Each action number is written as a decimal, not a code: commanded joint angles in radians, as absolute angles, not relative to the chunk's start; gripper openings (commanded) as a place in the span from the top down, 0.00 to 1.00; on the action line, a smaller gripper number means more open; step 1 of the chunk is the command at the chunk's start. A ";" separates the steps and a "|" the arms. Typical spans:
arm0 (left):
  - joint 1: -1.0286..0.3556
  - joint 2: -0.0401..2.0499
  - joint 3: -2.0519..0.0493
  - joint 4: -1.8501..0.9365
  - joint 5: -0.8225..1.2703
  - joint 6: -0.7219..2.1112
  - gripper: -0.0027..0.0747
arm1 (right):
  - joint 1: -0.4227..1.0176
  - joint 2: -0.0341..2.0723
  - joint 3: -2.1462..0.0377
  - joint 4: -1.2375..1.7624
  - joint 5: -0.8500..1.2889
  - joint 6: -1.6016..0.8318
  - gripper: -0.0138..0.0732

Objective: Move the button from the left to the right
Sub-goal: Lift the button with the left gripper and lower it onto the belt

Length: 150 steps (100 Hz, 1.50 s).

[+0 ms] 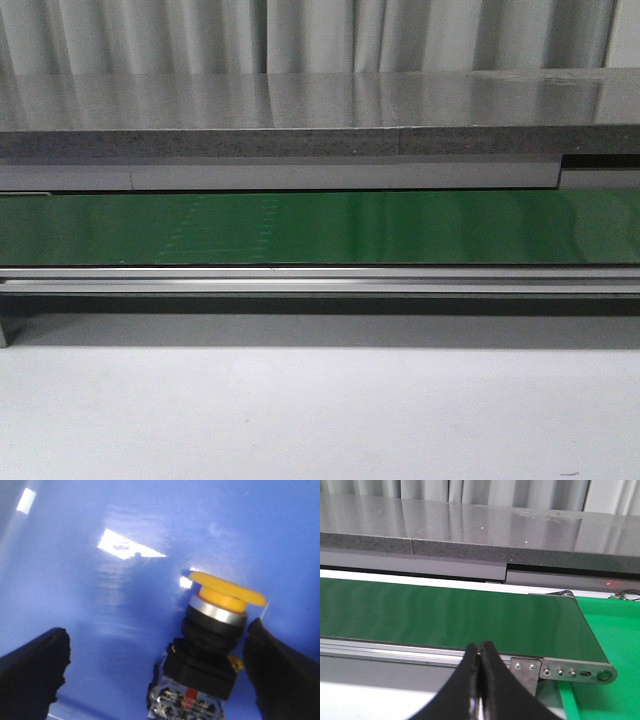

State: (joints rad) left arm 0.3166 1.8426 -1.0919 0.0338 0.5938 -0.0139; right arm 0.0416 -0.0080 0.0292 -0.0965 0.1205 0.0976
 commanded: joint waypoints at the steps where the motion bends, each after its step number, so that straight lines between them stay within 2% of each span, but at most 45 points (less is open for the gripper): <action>1: 0.318 1.817 -1.119 0.023 0.562 -0.013 0.11 | 0.043 -0.026 0.030 -0.098 0.045 0.097 0.92; 16: 0.318 1.837 -1.119 0.023 0.562 -0.013 0.13 | 0.043 -0.026 0.030 -0.098 0.045 0.097 0.92; 25: 0.318 1.837 -1.119 0.023 0.562 -0.013 0.22 | 0.043 -0.026 0.030 -0.098 0.045 0.097 0.92; 37: 0.318 1.837 -1.119 0.020 0.562 -0.013 0.44 | 0.043 -0.026 0.030 -0.098 0.045 0.097 0.92; 58: 0.318 1.835 -1.121 0.016 0.564 -0.013 0.95 | 0.043 -0.026 0.030 -0.098 0.045 0.097 0.92; 109: 0.308 1.645 -1.198 -0.035 0.662 0.017 0.96 | 0.043 -0.026 0.030 -0.098 0.045 0.097 0.92; 126: 0.235 1.593 -1.231 -0.138 0.677 0.139 0.96 | 0.043 -0.026 0.030 -0.098 0.045 0.097 0.92; 150: 0.116 1.606 -1.231 -0.141 0.680 0.167 0.96 | 0.043 -0.026 0.030 -0.098 0.045 0.097 0.92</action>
State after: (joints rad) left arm 0.1466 1.6373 -1.1975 -0.1246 0.7139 0.1583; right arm 0.0416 -0.0080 0.0292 -0.0965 0.1205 0.0976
